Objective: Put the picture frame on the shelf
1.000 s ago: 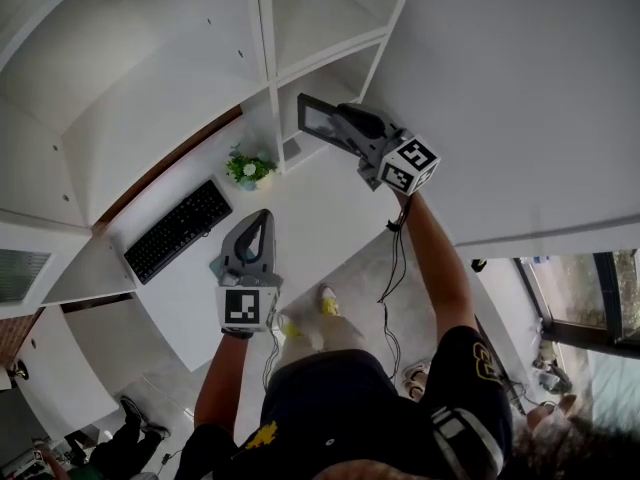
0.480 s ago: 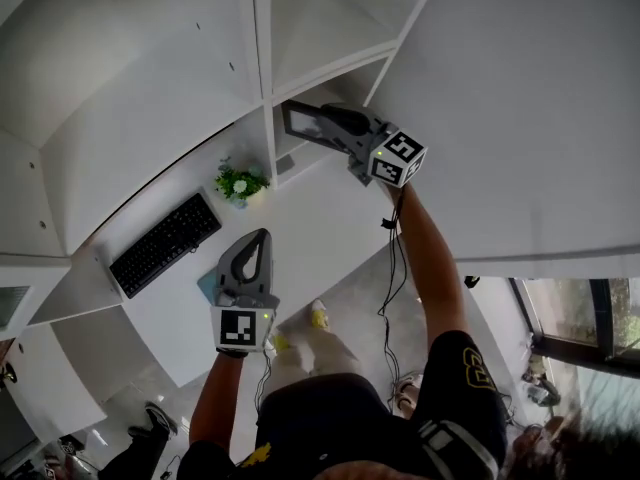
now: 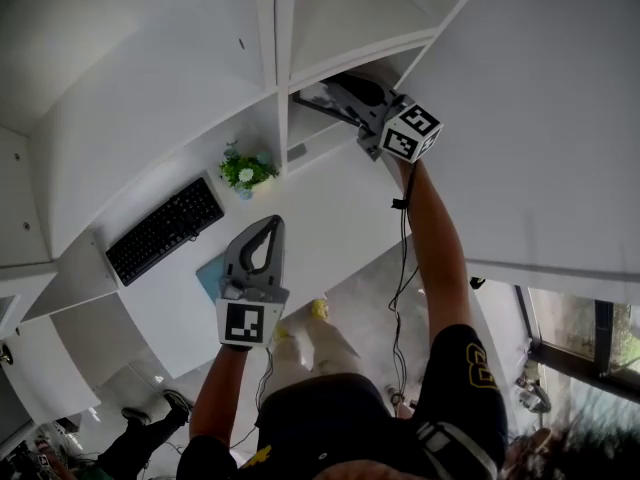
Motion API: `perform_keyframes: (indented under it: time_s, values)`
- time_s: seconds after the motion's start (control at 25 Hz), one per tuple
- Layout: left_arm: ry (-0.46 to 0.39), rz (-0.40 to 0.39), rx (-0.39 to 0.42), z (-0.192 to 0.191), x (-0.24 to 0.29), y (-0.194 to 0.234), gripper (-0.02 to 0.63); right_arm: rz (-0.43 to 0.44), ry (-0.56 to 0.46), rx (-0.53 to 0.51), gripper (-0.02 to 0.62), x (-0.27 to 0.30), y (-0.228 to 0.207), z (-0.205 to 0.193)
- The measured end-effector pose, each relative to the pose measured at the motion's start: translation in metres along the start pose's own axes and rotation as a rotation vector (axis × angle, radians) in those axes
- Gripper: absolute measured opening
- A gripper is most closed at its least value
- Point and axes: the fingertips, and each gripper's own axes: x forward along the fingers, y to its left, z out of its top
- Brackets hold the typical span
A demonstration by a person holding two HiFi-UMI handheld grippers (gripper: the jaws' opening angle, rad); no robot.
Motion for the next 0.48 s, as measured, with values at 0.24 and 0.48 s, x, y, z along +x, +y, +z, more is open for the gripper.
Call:
perform_keyframes:
  time_s: [0.24, 0.48]
  values:
    - [0.016, 0.005, -0.002, -0.014, 0.02, 0.0, 0.017, 0.016, 0.029, -0.002, 0.066, 0.015, -0.024, -0.016]
    - [0.032, 0.003, -0.027, -0.027, 0.028, -0.014, 0.017, 0.053, 0.037, -0.013, 0.066, 0.03, -0.03, -0.022]
